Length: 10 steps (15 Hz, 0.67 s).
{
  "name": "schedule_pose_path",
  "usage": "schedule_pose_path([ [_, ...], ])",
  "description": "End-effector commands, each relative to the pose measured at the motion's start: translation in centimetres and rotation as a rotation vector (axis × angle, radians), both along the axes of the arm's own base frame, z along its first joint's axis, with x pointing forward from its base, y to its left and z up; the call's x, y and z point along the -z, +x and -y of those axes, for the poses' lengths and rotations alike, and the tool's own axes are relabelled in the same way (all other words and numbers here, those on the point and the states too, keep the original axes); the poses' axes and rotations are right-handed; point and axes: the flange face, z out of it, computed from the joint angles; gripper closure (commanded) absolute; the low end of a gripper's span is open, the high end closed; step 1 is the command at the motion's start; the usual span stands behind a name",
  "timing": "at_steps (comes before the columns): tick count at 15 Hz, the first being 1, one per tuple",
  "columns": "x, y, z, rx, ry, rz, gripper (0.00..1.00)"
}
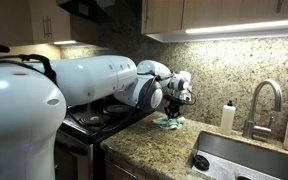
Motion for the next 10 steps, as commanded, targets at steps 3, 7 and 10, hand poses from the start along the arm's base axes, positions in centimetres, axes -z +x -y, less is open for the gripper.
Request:
schedule_pose_path([
  [3, 3.5, 0.1, -6.1, -0.157, 0.079, 0.01, 0.92],
  [7, 3.9, 0.0, -6.8, -0.19, 0.044, 0.005, 0.92],
  [10, 4.0, 0.1, -4.7, -0.143, -0.014, 0.006, 0.93],
])
